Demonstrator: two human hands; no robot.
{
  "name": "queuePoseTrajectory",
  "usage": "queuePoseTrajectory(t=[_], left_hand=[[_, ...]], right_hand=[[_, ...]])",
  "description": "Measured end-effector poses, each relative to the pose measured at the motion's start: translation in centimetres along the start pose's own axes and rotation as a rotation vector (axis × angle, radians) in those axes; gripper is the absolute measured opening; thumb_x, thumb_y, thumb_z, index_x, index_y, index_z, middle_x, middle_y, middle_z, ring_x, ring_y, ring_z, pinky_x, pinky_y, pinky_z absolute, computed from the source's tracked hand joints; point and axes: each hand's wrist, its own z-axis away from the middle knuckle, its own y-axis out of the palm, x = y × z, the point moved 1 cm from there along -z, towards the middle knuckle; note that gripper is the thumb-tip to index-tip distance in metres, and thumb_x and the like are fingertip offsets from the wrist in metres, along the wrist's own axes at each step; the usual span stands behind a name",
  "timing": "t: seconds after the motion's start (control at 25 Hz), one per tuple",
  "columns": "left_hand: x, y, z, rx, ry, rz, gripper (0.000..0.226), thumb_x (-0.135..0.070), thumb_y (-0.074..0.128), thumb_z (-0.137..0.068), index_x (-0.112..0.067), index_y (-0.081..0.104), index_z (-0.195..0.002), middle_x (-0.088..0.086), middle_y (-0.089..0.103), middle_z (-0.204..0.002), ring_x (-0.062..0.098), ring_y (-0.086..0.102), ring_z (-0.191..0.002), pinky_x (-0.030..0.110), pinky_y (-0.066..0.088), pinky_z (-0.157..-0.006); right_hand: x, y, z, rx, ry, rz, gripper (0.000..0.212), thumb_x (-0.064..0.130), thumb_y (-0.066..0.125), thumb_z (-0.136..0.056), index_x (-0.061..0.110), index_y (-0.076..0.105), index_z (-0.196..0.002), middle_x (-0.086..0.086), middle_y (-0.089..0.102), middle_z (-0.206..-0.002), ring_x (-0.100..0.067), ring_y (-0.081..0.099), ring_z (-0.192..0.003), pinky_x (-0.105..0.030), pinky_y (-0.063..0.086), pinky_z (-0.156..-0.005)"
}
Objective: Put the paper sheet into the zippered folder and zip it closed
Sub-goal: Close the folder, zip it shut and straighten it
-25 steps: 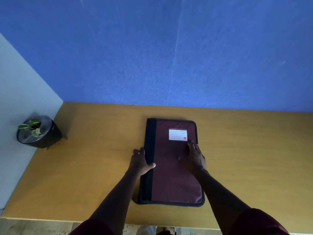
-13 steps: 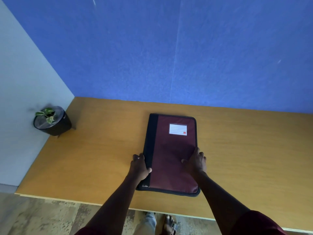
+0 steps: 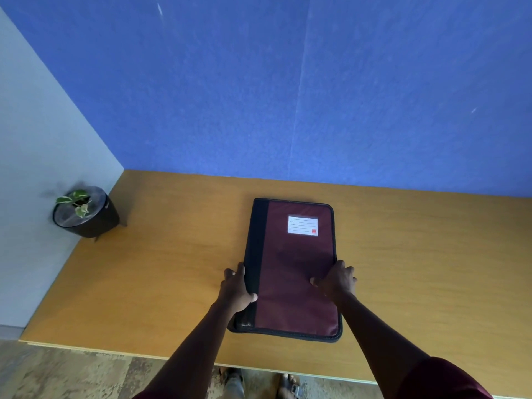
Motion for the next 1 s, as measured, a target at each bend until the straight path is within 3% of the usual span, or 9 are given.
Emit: queuePoseTrajectory(t=[0.36, 1.0], left_hand=[[0.6, -0.7, -1.3, -0.005, 0.026, 0.036, 0.098, -0.023, 0.079, -0.082, -0.017, 0.012, -0.155, 0.015, 0.031, -0.14, 0.034, 0.046, -0.127, 0.042, 0.05, -0.101], [5.4, -9.5, -6.0, -0.09, 0.039, 0.044, 0.098, -0.025, 0.08, -0.08, -0.02, 0.016, -0.154, 0.014, 0.036, -0.134, 0.032, 0.05, -0.119, 0.04, 0.054, -0.095]], right_hand=[[0.2, 0.2, -0.4, -0.009, -0.043, -0.092, 0.081, 0.033, 0.088, -0.066, 0.012, 0.042, -0.128, -0.016, 0.046, -0.123, -0.041, 0.047, -0.114, -0.053, 0.049, -0.087], [10.3, 3.0, -1.8, 0.02, -0.137, -0.141, 0.08, 0.029, 0.089, -0.066, 0.011, 0.041, -0.128, -0.016, 0.047, -0.121, -0.038, 0.053, -0.111, -0.052, 0.053, -0.089]])
